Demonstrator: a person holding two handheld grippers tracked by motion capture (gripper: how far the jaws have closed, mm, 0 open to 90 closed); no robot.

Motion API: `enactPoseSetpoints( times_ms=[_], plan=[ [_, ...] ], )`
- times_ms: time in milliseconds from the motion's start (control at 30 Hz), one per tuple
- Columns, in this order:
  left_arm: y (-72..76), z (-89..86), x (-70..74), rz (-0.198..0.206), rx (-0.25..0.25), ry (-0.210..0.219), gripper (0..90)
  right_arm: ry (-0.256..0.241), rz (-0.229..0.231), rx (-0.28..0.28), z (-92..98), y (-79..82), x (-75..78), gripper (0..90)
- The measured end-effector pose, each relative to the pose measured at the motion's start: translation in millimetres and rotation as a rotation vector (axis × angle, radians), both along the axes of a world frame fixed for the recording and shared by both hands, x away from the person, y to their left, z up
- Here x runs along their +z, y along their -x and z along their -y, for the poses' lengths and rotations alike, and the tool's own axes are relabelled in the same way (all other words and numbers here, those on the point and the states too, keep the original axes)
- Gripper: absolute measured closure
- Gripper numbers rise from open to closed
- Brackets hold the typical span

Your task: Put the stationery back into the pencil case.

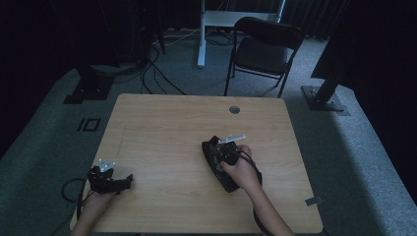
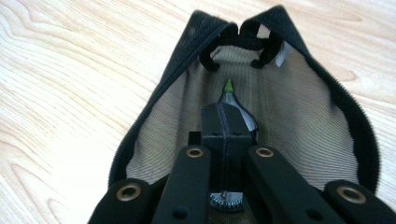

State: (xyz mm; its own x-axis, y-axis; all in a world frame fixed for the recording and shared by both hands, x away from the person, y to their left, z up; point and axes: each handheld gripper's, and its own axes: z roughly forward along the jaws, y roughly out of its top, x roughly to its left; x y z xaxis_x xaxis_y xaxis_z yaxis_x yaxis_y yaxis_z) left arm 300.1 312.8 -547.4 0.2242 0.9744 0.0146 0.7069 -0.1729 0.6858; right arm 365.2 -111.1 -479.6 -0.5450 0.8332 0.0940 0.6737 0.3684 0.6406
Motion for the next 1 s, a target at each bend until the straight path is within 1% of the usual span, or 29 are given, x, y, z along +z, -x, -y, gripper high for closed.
enactPoseSetpoints(
  times_ms=[67, 133, 167, 367, 633, 833, 933, 1000],
  plan=[
    [0.0, 0.0, 0.0, 0.0, 0.0, 0.0, 0.2, -0.012, 0.008, 0.003, 1.5, 2.0, 3.4, 87.0],
    [0.0, 0.0, 0.0, 0.0, 0.0, 0.0, 0.2, -0.014, 0.015, 0.005, 2.2, 3.1, 5.2, 86.4],
    [0.0, 0.0, 0.0, 0.0, 0.0, 0.0, 0.2, -0.031, 0.019, 0.009, 4.2, 5.3, 8.8, 86.3],
    [0.0, 0.1, -0.1, 0.001, 0.002, 0.002, 0.2, -0.069, 0.044, 0.01, 10.7, 12.0, 20.2, 83.4],
    [-0.1, 0.1, -0.1, 0.001, 0.002, 0.001, 0.2, -0.113, 0.093, 0.004, 26.5, 20.4, 36.8, 79.5],
    [-0.1, 0.2, -0.1, 0.002, 0.002, 0.002, 0.2, -0.126, 0.137, -0.003, 38.4, 27.8, 48.8, 76.5],
    [-0.1, 0.1, -0.1, 0.002, 0.002, 0.002, 0.2, -0.127, 0.148, -0.006, 42.8, 29.7, 51.2, 75.0],
    [-0.1, 0.1, -0.1, 0.001, 0.001, 0.001, 0.2, -0.132, 0.171, -0.015, 48.8, 31.5, 53.4, 72.3]
  ],
)
